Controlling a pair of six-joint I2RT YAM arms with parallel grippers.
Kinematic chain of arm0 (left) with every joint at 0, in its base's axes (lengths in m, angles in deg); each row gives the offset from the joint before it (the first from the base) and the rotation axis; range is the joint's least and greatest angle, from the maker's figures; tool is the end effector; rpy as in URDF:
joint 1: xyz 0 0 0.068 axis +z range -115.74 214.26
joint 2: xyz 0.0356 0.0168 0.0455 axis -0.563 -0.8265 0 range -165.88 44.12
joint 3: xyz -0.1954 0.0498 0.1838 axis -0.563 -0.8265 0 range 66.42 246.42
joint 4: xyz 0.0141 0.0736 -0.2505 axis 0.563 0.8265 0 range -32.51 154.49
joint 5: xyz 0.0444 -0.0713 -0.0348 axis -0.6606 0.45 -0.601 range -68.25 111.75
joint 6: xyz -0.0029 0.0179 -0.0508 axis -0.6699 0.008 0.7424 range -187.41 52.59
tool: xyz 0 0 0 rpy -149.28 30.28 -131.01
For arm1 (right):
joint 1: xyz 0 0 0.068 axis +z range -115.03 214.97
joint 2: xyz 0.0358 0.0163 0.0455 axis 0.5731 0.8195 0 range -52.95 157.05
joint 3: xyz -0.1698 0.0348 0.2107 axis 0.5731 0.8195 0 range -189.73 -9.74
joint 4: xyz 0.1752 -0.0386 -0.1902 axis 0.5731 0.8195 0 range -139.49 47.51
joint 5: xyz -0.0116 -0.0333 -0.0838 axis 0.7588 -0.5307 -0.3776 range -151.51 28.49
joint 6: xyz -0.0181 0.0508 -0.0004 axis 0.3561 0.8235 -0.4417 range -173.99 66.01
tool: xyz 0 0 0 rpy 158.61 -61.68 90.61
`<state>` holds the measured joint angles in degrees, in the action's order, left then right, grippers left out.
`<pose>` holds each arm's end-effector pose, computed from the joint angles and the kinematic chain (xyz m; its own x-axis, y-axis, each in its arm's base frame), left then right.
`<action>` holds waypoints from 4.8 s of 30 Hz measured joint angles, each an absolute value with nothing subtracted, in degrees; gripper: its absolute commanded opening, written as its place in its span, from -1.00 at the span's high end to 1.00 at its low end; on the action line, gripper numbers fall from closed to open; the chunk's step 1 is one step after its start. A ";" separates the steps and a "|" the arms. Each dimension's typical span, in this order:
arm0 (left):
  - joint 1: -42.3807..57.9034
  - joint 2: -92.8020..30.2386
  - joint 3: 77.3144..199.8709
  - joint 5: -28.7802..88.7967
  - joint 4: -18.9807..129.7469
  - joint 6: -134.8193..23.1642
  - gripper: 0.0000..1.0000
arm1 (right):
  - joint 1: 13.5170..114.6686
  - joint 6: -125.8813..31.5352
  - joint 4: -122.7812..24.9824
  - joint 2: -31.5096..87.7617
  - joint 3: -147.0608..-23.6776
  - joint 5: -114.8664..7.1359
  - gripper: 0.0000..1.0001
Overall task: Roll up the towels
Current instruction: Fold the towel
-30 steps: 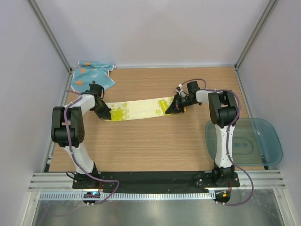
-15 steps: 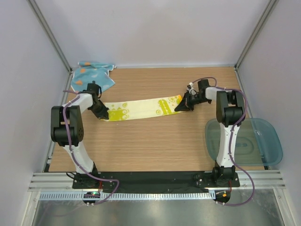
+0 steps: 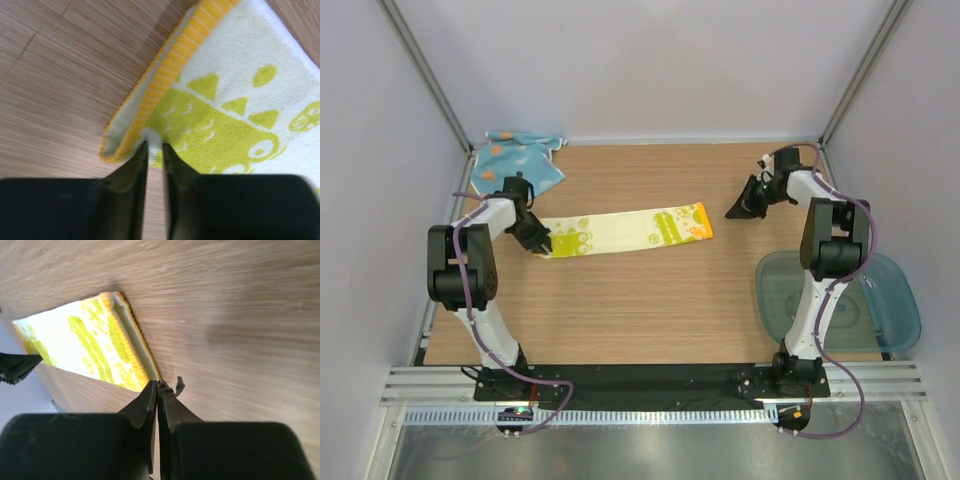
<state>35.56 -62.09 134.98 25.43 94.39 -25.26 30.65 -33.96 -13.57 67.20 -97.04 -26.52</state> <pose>0.3534 0.0056 0.1593 -0.7108 -0.6860 -0.1557 -0.6508 0.7253 -0.2246 0.4286 -0.0120 0.1631 -0.9231 0.3510 -0.1571 0.1818 0.7583 0.6261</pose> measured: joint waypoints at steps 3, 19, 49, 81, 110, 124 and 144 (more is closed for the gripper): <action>35.50 -61.52 135.15 26.13 95.03 -25.45 0.20 | 30.91 -32.36 -12.61 63.34 -97.06 -30.17 0.53; 35.47 -32.80 136.70 25.52 103.18 -33.58 0.01 | 38.06 -18.15 -19.17 41.87 -75.08 -38.59 -0.21; 35.39 -26.35 127.13 20.80 103.00 -39.40 0.09 | 40.68 -11.31 -29.75 58.85 -77.70 -36.73 0.60; 35.01 -27.01 127.13 20.80 102.74 -39.42 0.11 | 57.93 -28.62 -7.23 55.49 -100.43 -64.49 0.98; 35.01 -26.99 127.13 17.21 102.81 -39.16 0.11 | 82.47 -26.50 -1.09 72.45 -131.99 -65.10 0.98; 35.01 -26.99 127.13 17.21 102.81 -39.16 0.11 | 85.47 -24.56 -3.23 78.37 -135.86 -63.09 0.98; 35.01 -26.99 127.13 16.71 102.83 -39.16 0.10 | 88.46 -23.38 -9.57 84.36 -138.07 -58.11 0.34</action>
